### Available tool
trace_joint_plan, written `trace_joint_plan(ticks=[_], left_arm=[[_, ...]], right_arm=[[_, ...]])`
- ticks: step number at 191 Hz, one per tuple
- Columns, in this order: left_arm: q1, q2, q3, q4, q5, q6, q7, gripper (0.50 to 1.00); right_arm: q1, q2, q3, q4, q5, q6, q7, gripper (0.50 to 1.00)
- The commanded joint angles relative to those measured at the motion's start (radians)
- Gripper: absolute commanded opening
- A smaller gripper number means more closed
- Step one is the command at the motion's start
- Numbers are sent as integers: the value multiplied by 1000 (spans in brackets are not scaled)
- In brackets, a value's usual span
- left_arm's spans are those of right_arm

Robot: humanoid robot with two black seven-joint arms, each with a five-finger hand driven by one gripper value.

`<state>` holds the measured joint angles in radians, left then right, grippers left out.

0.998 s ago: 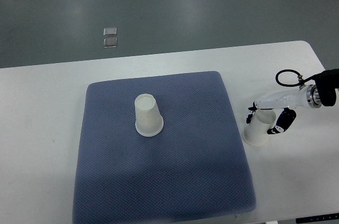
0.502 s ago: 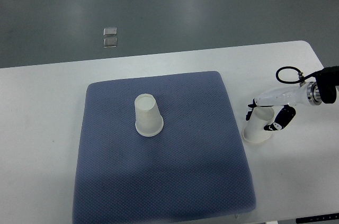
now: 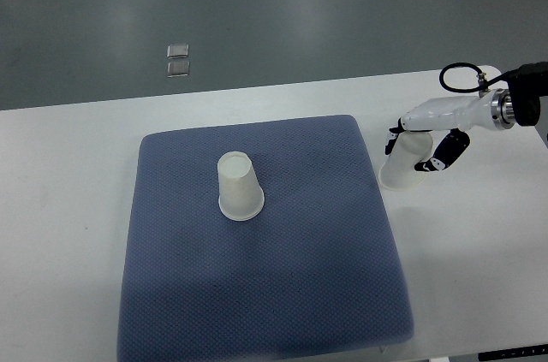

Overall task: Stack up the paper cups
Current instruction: 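Lift the cup with the right hand and carry it over the cup on the pad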

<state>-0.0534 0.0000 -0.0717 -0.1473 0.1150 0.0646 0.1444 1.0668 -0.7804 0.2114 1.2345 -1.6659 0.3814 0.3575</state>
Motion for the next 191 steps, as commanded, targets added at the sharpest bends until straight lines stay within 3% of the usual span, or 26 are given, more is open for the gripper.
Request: trace_joint_plan(ticks=[1, 47, 115, 191], left_arm=[[0, 0, 0, 0, 0, 0, 0, 1000], [1, 0, 0, 0, 0, 0, 0, 1000], [0, 0, 0, 0, 0, 0, 0, 1000], [0, 0, 1, 0, 0, 0, 0, 1000]], right_arm=[[41, 4, -1, 5, 8, 22, 3, 650], [148, 53, -1, 48, 15, 100, 8, 652], [334, 236, -3, 42, 41, 200, 3, 654], [391, 411, -6, -30, 66, 218, -2, 656]])
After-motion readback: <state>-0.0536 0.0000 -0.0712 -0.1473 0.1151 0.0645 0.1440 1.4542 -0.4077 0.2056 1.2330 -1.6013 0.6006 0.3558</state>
